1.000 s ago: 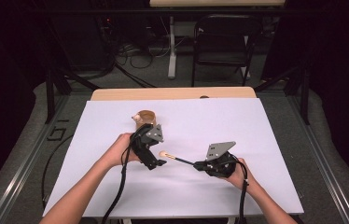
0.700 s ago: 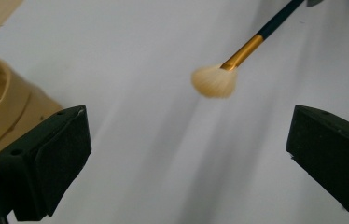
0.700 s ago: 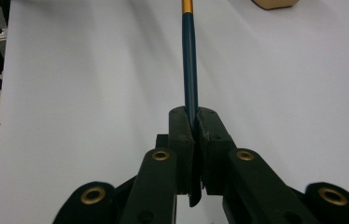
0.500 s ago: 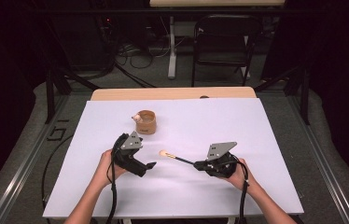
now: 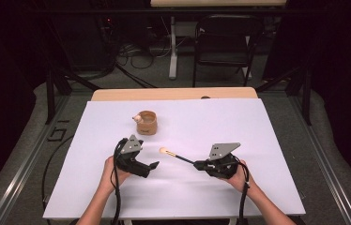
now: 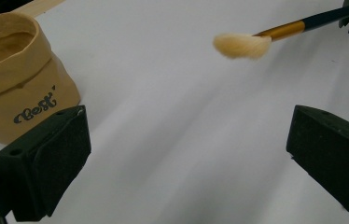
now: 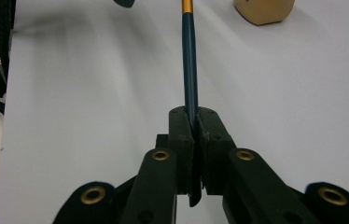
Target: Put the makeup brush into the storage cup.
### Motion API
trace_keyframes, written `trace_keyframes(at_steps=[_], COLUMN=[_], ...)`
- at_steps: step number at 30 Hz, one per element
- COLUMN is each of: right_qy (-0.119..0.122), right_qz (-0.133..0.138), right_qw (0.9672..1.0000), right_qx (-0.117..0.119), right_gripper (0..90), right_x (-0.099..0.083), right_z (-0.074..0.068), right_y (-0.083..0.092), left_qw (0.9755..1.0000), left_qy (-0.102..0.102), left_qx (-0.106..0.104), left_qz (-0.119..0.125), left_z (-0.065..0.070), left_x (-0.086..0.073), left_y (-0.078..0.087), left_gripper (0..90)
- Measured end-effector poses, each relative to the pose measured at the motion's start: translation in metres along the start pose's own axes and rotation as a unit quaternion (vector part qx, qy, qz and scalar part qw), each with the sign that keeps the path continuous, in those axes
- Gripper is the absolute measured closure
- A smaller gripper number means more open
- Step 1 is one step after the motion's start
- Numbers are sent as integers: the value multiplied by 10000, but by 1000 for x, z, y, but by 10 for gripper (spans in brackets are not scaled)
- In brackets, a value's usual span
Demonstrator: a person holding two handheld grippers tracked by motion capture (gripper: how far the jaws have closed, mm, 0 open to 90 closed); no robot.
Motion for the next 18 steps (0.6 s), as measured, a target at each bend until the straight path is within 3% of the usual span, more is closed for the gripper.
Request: trace_keyframes(at_steps=[18], right_qy=[-227], right_qz=[585], right_qw=[9980], right_qx=[-115], right_gripper=[855], right_x=[21], right_z=[-8], right_y=[-11], left_qw=[9986], left_qy=[317], left_qx=[-74], left_qz=[412], left_z=[8], left_x=[7], left_y=[-11], left_gripper=[0])
Point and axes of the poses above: each handheld gripper's, and its own axes: y roughly backward along the jaws, x roughly out of its top, z roughly to its right, the point moved 10 cm from there along -y, roughly forward along the jaws, and after that the axes turned 5 degrees about -y, right-handed, at the moved point
